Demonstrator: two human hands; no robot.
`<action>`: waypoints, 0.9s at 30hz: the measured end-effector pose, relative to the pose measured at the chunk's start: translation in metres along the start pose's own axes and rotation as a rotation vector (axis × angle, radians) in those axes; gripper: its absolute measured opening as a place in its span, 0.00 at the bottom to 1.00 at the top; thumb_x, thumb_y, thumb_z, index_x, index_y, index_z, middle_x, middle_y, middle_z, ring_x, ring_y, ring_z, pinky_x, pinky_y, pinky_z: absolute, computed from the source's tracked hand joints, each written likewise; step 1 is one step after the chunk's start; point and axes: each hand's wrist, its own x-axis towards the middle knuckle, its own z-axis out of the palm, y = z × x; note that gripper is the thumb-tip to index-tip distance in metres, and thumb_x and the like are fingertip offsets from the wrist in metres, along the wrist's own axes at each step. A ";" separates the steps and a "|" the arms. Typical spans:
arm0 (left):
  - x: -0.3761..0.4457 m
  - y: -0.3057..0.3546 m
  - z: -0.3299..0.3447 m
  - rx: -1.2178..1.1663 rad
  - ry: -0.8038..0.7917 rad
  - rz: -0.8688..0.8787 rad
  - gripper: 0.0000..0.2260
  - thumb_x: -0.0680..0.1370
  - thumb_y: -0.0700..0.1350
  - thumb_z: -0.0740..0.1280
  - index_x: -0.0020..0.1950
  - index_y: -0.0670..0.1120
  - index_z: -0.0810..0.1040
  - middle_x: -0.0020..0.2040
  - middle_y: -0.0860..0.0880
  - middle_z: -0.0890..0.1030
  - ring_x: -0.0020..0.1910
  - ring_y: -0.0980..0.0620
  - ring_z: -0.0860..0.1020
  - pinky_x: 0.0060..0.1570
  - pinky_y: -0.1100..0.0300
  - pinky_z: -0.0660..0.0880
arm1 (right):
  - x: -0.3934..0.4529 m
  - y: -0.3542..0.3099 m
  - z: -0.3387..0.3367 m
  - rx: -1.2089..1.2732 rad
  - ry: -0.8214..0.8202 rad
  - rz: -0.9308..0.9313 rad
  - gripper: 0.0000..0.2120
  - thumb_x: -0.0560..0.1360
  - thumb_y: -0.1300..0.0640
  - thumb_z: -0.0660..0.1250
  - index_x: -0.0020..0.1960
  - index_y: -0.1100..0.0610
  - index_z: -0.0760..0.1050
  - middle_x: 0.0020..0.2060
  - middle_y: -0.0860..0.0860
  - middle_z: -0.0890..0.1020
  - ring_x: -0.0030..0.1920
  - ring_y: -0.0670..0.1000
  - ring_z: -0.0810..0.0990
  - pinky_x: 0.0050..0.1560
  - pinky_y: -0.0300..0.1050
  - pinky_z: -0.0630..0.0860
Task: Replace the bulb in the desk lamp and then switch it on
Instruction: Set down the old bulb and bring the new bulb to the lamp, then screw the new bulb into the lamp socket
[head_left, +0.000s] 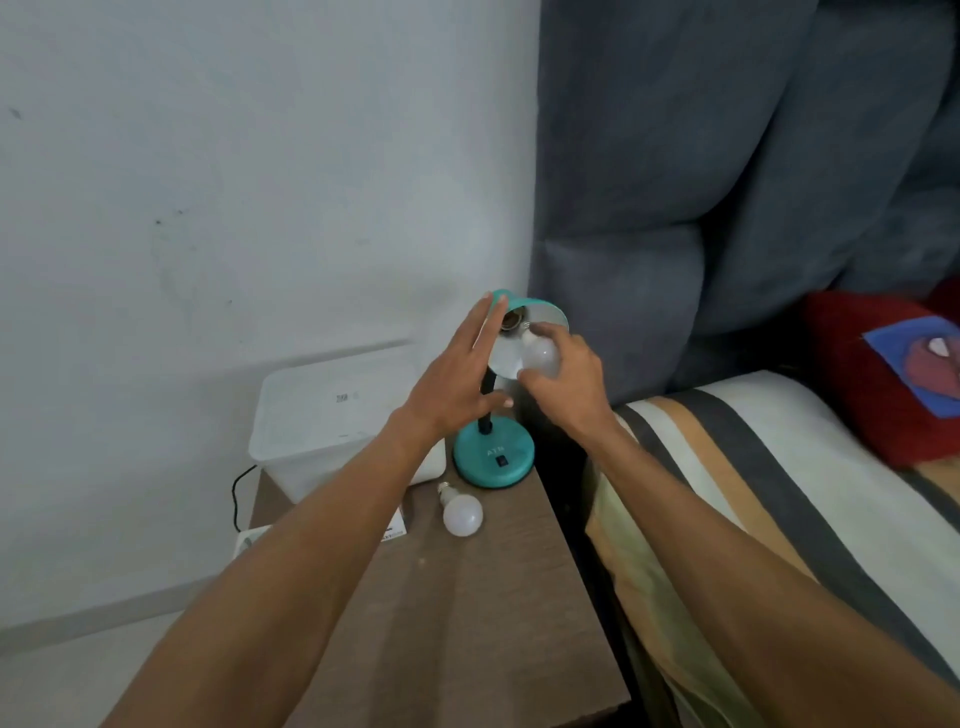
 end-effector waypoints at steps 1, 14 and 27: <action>0.003 -0.003 0.000 0.004 -0.011 0.014 0.55 0.71 0.46 0.80 0.84 0.47 0.42 0.85 0.48 0.45 0.83 0.51 0.46 0.76 0.55 0.61 | 0.003 0.000 0.002 -0.018 0.007 -0.005 0.29 0.68 0.59 0.72 0.68 0.53 0.71 0.62 0.55 0.77 0.63 0.55 0.76 0.62 0.43 0.70; 0.013 -0.010 0.006 -0.010 0.053 0.057 0.45 0.75 0.45 0.77 0.83 0.43 0.52 0.83 0.45 0.58 0.81 0.47 0.59 0.75 0.56 0.65 | 0.015 0.012 0.021 -0.363 0.192 -0.237 0.30 0.71 0.57 0.75 0.70 0.53 0.69 0.65 0.52 0.75 0.64 0.55 0.70 0.53 0.50 0.78; 0.013 -0.009 0.006 0.006 0.063 0.082 0.45 0.73 0.40 0.78 0.83 0.46 0.53 0.82 0.46 0.60 0.79 0.44 0.64 0.67 0.47 0.76 | 0.012 0.003 0.026 -0.193 0.205 -0.114 0.26 0.76 0.53 0.71 0.71 0.57 0.69 0.61 0.58 0.79 0.57 0.61 0.79 0.55 0.54 0.77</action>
